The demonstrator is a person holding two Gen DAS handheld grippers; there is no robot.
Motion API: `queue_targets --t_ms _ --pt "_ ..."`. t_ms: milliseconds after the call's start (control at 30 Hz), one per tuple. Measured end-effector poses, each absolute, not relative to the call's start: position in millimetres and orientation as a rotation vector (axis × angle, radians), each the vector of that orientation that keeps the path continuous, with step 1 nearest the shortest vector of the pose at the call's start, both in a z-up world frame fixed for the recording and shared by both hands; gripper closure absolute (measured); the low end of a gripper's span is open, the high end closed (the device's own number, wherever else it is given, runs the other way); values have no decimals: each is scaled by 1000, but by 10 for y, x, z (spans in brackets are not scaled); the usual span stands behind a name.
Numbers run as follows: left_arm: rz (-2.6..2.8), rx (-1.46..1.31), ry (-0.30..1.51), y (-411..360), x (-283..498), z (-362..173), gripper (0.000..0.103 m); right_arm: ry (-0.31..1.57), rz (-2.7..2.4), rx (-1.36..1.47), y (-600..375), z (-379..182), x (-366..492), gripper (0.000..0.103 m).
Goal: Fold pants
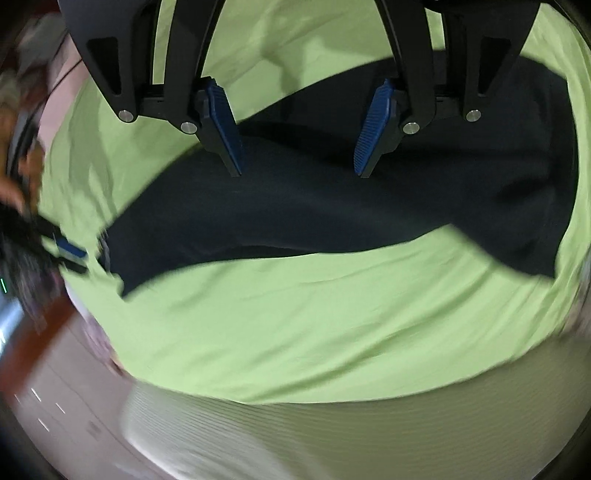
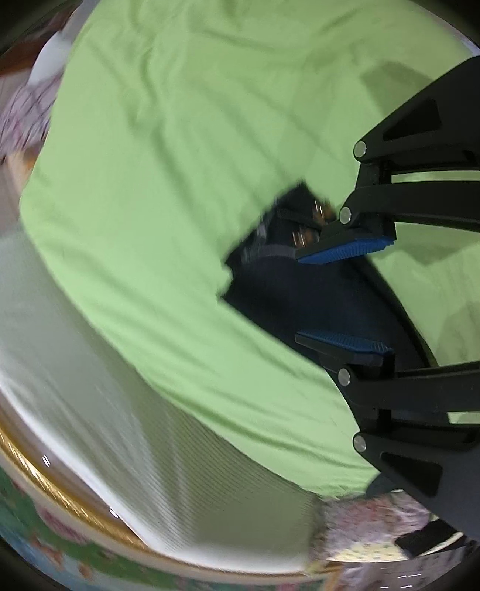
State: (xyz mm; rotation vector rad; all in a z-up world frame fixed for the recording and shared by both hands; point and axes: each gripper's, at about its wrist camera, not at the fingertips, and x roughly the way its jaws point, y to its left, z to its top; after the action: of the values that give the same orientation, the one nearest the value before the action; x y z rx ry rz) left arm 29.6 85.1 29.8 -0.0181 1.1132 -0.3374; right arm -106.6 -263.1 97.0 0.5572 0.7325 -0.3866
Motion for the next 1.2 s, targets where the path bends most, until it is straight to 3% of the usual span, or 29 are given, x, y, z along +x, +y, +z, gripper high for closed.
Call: queue_targets --t_ms 367,767,967,1000,1100,1200 --pt "62 -253 1242 1666 786 319 37 897 80 301 -1317 716 -572 65" --pt "284 -243 1324 1853 1409 258 37 1071 493 -70 134 33 -218 65" --pt "375 -234 1382 1965 1533 23 37 1094 491 -176 305 -226 119 65" --pt "375 -237 1380 1984 1542 -4 41 1091 482 -197 305 -262 162 65" --pt "362 -241 1355 2030 1530 -36 78 1087 472 -255 358 -371 255 65" --pt "316 -261 1336 2068 1480 -44 91 1089 462 -303 354 -455 305 66"
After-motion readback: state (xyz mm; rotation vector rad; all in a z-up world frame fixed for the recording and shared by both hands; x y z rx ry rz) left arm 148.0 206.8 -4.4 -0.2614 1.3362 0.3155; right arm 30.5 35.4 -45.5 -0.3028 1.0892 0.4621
